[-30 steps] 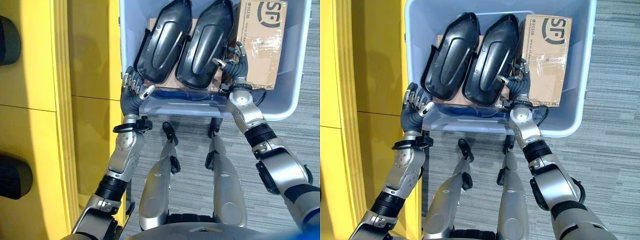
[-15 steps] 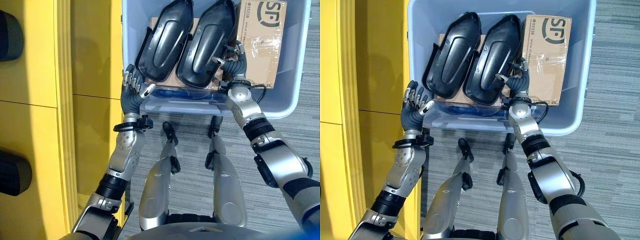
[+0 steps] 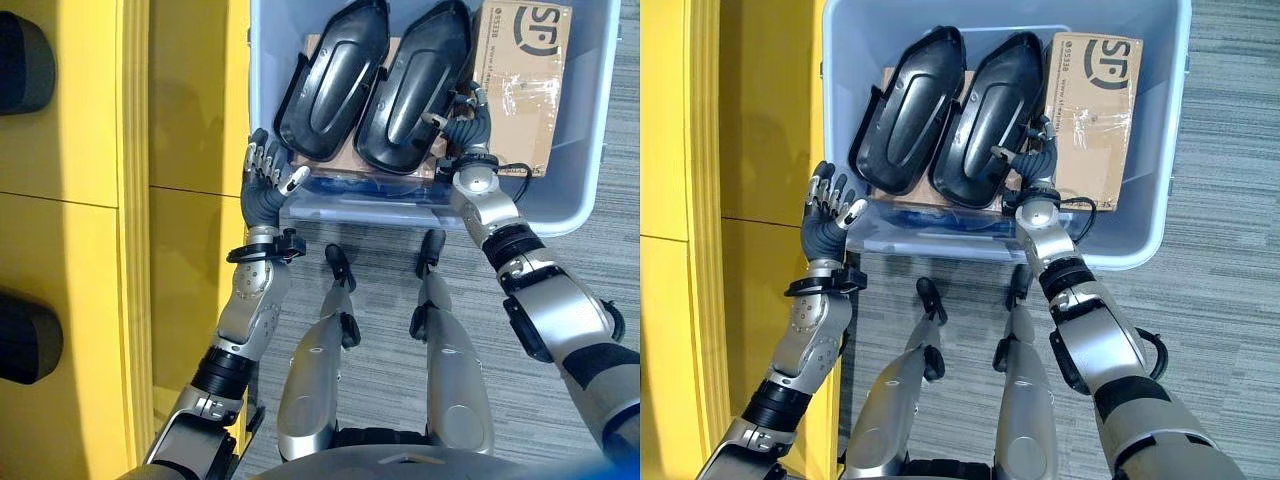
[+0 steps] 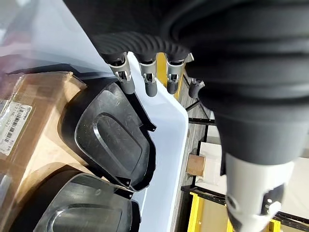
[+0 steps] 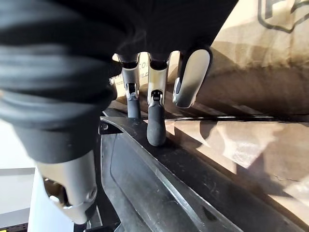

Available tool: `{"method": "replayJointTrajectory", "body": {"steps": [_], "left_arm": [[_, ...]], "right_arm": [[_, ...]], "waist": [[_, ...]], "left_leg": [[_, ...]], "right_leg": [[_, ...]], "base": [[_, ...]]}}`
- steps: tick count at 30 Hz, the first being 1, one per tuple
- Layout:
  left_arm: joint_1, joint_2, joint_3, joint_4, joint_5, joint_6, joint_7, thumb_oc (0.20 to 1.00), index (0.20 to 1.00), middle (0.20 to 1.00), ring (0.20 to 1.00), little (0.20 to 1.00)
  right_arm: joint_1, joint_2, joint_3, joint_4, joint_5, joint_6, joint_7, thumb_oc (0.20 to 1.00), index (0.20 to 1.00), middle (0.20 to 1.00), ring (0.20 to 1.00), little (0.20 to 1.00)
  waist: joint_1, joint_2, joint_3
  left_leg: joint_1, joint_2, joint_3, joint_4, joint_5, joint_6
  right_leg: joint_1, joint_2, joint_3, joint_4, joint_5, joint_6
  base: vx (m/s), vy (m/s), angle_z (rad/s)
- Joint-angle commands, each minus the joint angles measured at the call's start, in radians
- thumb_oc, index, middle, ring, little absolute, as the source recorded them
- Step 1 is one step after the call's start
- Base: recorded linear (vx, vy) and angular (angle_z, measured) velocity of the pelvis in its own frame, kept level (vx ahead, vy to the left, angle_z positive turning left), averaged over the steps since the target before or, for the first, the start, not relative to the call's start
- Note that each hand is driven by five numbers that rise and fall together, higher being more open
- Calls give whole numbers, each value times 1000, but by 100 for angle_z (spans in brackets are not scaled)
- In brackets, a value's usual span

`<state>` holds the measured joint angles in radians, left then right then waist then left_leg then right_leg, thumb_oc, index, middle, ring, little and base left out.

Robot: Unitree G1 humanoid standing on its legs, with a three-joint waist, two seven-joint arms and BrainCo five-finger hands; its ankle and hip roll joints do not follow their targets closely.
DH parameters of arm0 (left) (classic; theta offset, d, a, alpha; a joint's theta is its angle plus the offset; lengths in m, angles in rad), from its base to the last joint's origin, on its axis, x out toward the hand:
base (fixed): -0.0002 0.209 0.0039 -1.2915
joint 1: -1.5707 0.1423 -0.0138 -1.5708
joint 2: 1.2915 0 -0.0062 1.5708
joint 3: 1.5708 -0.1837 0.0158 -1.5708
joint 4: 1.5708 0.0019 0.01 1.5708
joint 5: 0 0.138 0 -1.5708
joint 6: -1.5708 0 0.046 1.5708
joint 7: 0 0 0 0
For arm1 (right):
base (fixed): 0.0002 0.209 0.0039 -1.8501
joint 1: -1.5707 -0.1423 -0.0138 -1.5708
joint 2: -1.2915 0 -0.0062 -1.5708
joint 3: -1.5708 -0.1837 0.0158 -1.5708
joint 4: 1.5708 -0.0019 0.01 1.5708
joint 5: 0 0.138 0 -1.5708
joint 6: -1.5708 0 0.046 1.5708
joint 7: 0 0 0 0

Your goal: Move parts from the plastic box to the shelf.

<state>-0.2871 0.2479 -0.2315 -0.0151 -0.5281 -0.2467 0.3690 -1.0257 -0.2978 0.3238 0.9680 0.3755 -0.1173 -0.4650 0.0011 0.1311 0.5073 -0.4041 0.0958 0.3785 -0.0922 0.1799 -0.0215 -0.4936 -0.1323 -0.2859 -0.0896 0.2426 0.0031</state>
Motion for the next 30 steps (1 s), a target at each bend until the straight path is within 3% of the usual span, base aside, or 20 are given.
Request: {"method": "replayJointTrajectory", "body": {"steps": [1, 21, 30], "left_arm": [[-24, 60, -31, -31, 5, -61, 5, 1000, 1000, 1000, 1000, 1000], [-40, 64, -37, -6, 10, -63, 22, 1000, 1000, 1000, 1000, 1000], [-40, 65, -42, -4, 8, -62, 24, 1000, 1000, 1000, 1000, 1000]], "right_arm": [[31, 59, 18, 132, 62, 63, 28, 1000, 1000, 1000, 1000, 1000], [32, 108, 71, 87, 0, 70, 32, 1000, 1000, 1000, 1000, 1000], [35, 127, 42, 123, 67, 60, 35, 1000, 1000, 1000, 1000, 1000]], "waist": [[46, -20, -2], [56, -29, -13], [60, -23, -11]], "left_leg": [[24, 17, -51, 18, -33, -88], [32, 9, -62, 18, -37, -82], [28, 7, -63, 15, -38, -81]], "right_leg": [[35, -81, 55, 83, -109, 162], [50, -86, 45, 83, -106, 163], [44, -92, 44, 84, -105, 162]], "base": [[0, 0, 0], [0, 0, 0], [0, 0, 0]]}}
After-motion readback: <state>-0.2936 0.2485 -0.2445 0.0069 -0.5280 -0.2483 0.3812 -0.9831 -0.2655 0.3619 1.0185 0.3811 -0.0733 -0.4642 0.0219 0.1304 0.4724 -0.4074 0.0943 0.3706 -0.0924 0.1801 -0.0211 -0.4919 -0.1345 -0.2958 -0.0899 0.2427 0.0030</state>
